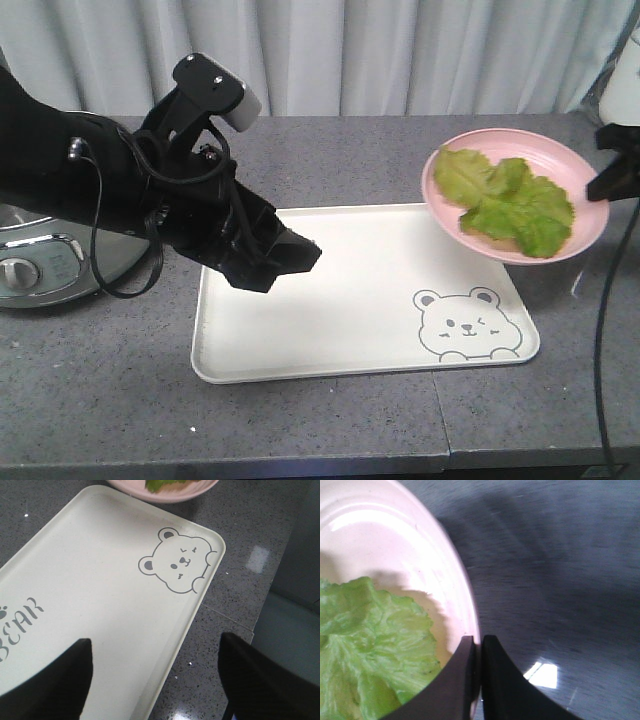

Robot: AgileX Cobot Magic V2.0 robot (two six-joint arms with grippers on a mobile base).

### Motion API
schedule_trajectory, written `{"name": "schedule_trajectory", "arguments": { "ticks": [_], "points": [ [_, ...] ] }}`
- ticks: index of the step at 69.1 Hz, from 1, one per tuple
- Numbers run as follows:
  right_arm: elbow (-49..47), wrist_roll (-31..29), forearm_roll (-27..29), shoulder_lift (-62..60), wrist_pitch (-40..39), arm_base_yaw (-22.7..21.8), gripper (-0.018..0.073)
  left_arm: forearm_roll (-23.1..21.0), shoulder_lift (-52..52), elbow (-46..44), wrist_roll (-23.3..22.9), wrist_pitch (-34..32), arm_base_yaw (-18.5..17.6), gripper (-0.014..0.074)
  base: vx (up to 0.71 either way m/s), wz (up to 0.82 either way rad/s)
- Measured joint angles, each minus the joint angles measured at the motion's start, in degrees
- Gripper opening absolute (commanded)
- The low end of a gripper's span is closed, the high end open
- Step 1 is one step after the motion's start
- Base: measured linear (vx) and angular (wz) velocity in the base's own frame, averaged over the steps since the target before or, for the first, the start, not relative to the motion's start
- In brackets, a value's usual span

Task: Transfer vegetables to tray and serve
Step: 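Grip the pink plate rim with the right gripper and lift it onto the tray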

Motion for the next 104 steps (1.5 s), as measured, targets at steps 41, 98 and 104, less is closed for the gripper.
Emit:
{"name": "schedule_trajectory", "arguments": {
  "ticks": [41, 98, 104],
  "points": [
    [0.0, 7.5, -3.0, 0.7, -3.5, 25.6, -0.0003, 0.0, 0.0, 0.0, 0.0, 0.0, 0.0, 0.0499, 0.0, 0.0],
    [0.0, 10.5, -6.8, 10.0, -5.7, 25.9, 0.0328, 0.0, 0.0, 0.0, 0.0, 0.0, 0.0, 0.0499, 0.0, 0.0],
    [0.0, 10.5, -6.8, 10.0, -5.7, 25.9, 0.0365, 0.0, 0.0, 0.0, 0.0, 0.0, 0.0, 0.0499, 0.0, 0.0]
  ]
}}
